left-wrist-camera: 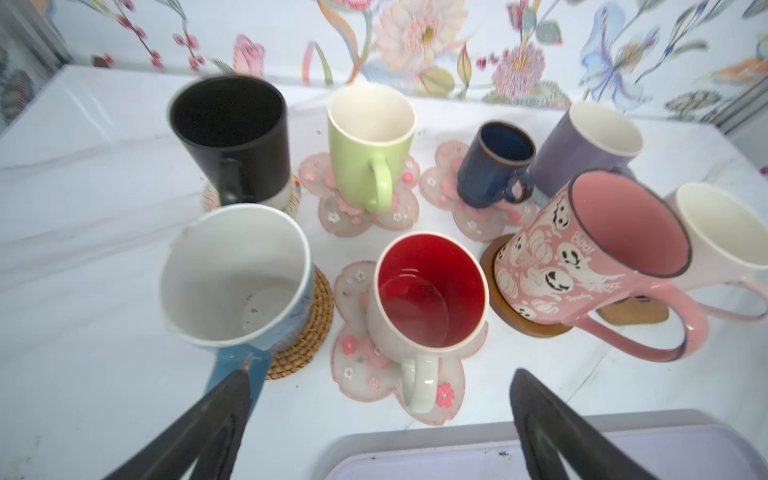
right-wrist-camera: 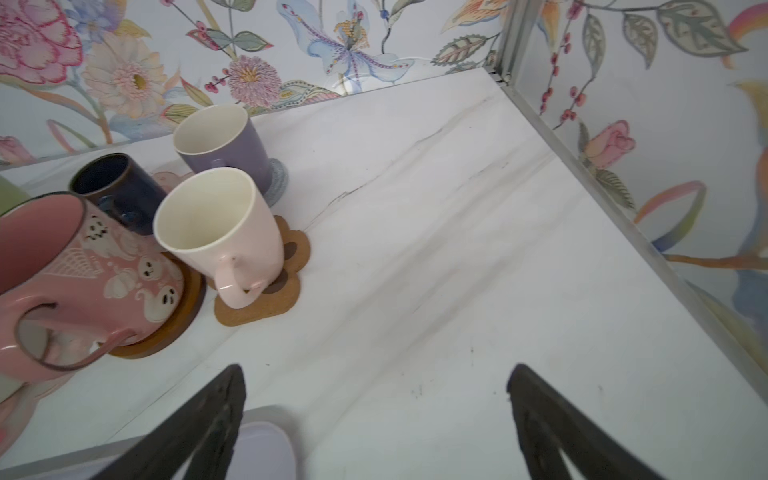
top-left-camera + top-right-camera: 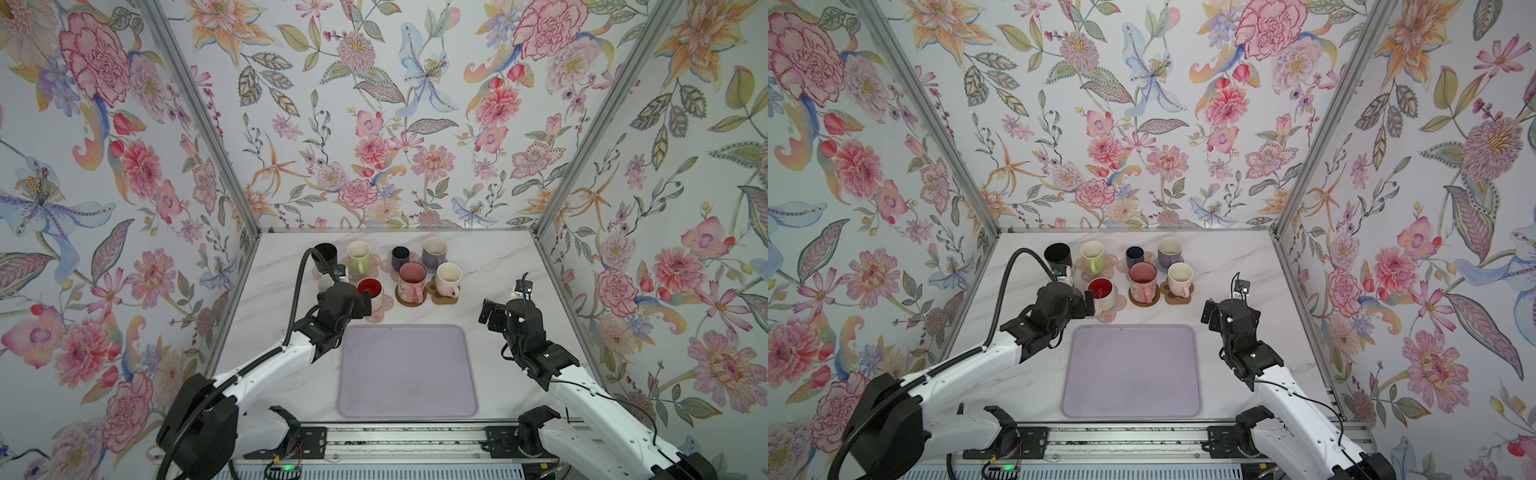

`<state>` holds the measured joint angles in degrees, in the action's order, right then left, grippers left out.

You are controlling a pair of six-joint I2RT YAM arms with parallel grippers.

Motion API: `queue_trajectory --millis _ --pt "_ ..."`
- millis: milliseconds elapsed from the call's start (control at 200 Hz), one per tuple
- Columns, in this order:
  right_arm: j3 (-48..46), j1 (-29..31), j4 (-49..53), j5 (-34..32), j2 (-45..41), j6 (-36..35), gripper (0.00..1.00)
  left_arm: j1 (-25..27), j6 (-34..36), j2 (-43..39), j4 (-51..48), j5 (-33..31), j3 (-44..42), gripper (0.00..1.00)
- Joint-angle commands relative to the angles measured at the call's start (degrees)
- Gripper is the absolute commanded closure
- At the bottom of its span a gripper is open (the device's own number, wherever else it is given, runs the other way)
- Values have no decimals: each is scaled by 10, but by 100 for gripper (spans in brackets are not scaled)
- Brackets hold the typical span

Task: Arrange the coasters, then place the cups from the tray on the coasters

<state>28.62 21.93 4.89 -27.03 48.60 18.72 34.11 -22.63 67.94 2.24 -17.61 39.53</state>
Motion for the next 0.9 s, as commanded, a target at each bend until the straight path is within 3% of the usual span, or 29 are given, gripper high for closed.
queue_trajectory --millis 0,80,140,325,455,585,766,896 --pt "-65 -7 -122 -99 -33 -97 1 -6 24 -83 85 -79 -87 1" --pt "-151 -11 -294 -110 -55 -168 1 -6 25 -158 111 -105 -147 1" --pt "-197 -29 -388 -106 -45 -183 1 -6 27 -211 118 -124 -186 1" --pt "-223 -117 -522 -37 91 -136 1 -6 33 -357 101 -155 -277 1" --pt "-201 -132 -597 -16 191 -151 1 -6 33 -430 56 -176 -297 1" --pt "-182 -151 -681 7 270 -162 1 -6 30 -472 24 -187 -306 1" --pt "-141 -162 -634 40 300 -179 1 -6 23 -493 9 -191 -316 1" --pt "-197 -205 -877 56 427 -153 1 -6 18 -492 0 -192 -312 1"
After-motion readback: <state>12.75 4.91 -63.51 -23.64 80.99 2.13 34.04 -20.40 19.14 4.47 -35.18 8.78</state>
